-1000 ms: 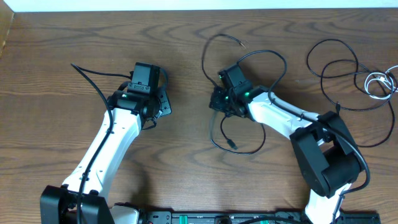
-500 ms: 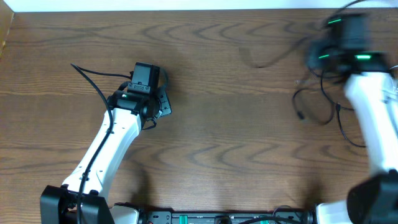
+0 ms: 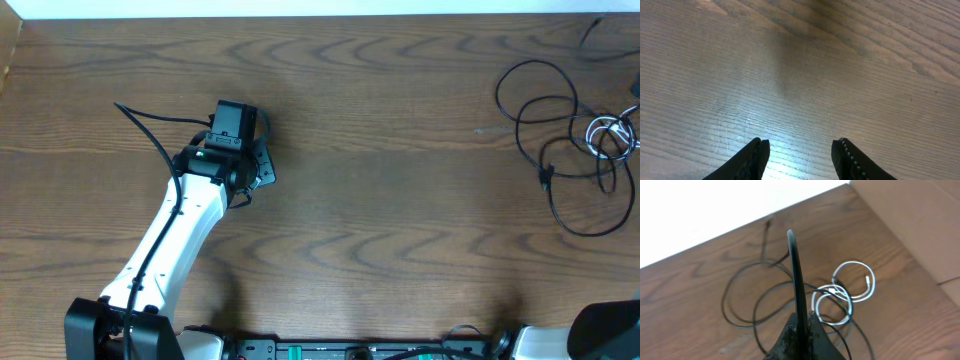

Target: Untangle cables

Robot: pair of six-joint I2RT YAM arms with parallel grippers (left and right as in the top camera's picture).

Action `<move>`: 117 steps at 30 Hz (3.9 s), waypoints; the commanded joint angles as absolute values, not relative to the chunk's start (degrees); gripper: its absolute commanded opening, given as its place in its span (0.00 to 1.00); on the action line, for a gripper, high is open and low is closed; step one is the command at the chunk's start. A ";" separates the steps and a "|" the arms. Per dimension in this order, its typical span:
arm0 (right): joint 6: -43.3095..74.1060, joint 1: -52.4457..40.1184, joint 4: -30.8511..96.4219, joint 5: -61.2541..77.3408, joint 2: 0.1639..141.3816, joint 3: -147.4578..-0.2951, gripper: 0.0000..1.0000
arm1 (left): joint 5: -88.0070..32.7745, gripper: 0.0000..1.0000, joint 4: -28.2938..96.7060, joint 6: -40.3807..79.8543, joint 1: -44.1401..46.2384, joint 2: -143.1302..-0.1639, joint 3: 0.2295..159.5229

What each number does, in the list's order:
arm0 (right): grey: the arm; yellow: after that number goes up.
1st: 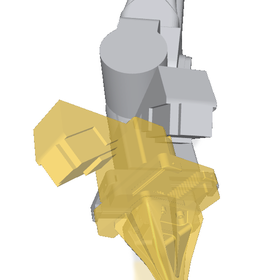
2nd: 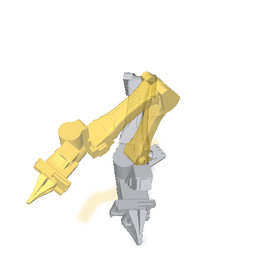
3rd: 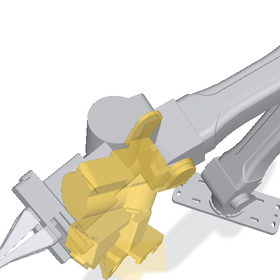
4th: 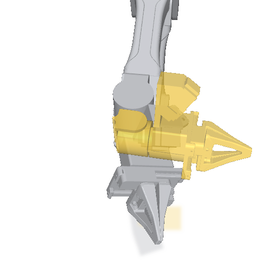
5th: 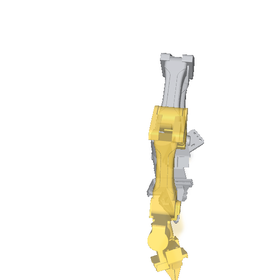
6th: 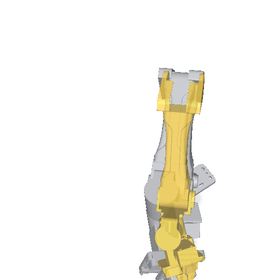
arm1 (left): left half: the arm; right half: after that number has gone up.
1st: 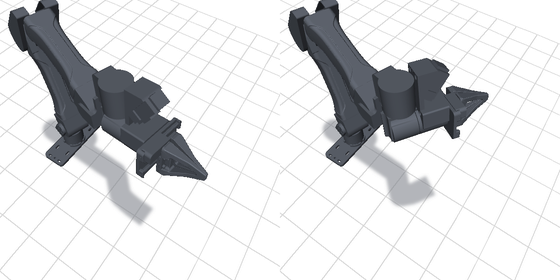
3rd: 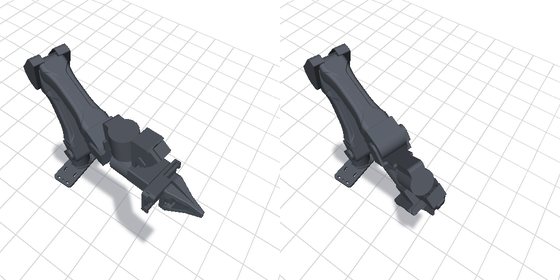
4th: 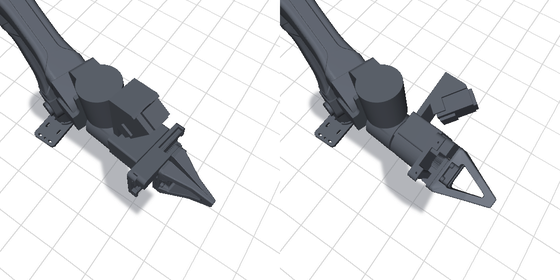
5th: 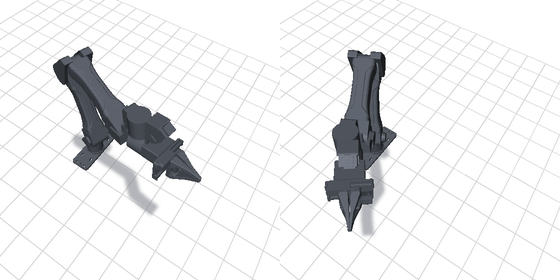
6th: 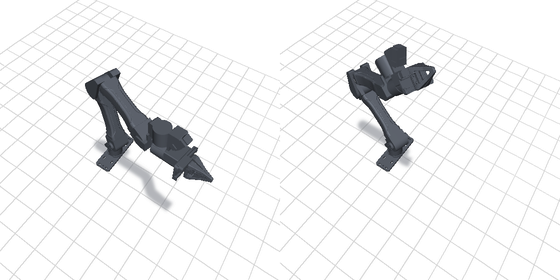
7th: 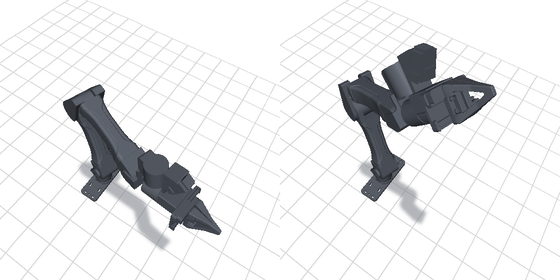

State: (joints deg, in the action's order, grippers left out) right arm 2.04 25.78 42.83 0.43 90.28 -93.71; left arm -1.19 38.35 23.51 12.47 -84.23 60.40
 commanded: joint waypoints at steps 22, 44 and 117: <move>-1.08 26.13 54.13 15.31 97.30 -93.65 0.70 | -8.78 0.58 29.47 17.06 12.34 -84.33 62.92; -3.20 11.62 62.72 10.98 86.65 -78.48 0.99 | -3.77 0.92 67.37 12.71 8.25 -79.20 67.92; -2.90 -0.49 -4.21 6.55 0.30 -0.30 0.99 | -3.38 0.93 53.30 12.69 8.16 -38.26 52.18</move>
